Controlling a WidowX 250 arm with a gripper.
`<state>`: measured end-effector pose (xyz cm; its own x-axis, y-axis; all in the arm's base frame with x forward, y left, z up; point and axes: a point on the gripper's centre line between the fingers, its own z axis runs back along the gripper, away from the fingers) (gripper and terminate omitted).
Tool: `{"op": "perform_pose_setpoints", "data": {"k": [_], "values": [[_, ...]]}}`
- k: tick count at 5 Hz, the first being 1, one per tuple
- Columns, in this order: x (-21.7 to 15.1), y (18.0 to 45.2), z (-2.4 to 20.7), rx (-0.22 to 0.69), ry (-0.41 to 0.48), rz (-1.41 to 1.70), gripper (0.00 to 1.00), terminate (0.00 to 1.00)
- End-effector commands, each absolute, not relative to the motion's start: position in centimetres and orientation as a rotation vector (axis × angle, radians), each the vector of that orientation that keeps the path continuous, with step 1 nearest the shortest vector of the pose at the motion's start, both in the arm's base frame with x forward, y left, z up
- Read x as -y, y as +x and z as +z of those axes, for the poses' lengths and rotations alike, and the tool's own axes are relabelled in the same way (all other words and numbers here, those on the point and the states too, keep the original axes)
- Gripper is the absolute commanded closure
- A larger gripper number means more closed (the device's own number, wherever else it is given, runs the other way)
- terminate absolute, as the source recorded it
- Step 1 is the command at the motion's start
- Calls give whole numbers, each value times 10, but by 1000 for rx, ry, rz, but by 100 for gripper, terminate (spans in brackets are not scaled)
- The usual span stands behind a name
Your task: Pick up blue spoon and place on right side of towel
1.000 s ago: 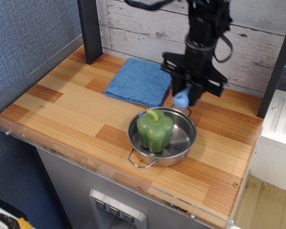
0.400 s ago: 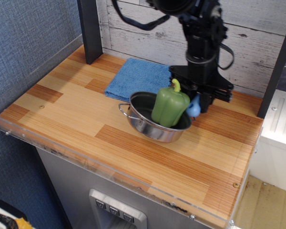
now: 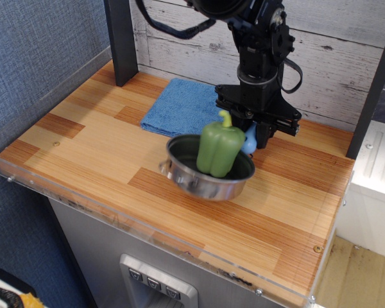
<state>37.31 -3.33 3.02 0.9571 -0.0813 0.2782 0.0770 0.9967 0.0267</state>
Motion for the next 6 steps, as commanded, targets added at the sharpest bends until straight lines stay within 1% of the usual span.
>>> {"op": "perform_pose_setpoints", "data": {"k": [1, 4, 5, 6], "values": [[35, 369, 59, 372, 19, -120, 0, 0], [35, 362, 82, 436, 84, -152, 0, 0], [34, 364, 92, 440, 80, -181, 0, 0], [25, 361, 107, 405, 62, -206, 0, 0]]}}
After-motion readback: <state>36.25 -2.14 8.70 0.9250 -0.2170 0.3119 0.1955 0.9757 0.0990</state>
